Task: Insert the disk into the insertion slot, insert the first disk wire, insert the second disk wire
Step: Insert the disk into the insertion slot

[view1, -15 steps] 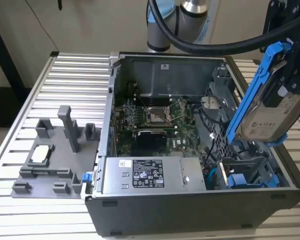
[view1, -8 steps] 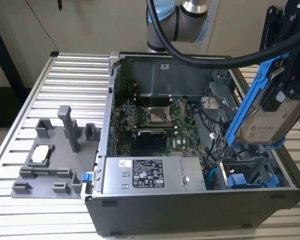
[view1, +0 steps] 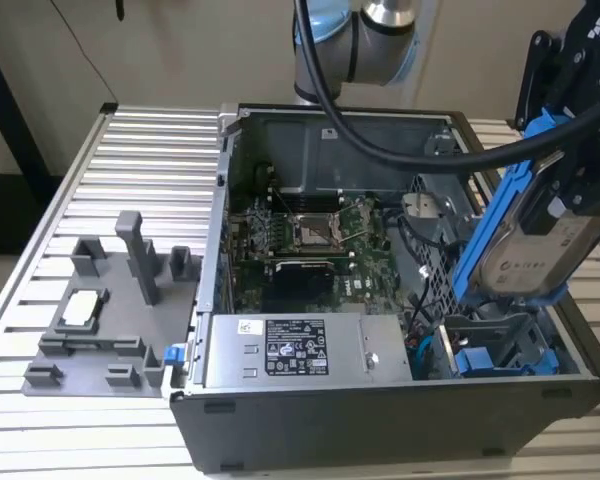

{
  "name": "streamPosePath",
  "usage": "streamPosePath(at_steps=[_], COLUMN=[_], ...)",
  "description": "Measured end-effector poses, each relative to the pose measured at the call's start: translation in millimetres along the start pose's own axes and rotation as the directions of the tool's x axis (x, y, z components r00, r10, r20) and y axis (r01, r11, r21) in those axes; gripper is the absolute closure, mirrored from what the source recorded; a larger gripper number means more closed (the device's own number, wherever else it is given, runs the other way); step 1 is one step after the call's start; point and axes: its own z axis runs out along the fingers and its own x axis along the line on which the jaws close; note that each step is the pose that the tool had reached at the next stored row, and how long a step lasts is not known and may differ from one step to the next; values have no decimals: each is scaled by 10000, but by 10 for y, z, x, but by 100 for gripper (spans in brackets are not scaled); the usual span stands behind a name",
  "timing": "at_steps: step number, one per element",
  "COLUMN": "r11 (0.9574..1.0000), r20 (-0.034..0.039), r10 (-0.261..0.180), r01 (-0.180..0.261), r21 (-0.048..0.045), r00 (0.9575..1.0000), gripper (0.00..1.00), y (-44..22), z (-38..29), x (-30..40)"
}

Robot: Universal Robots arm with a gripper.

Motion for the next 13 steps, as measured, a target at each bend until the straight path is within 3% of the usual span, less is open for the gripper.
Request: streamPosePath(at_steps=[13], r11=[10000], r20=[-1], r10=[-5], r01=[5], r21=[0], r00=[10000], gripper=[67], y=[-51], z=[168], x=[-2])
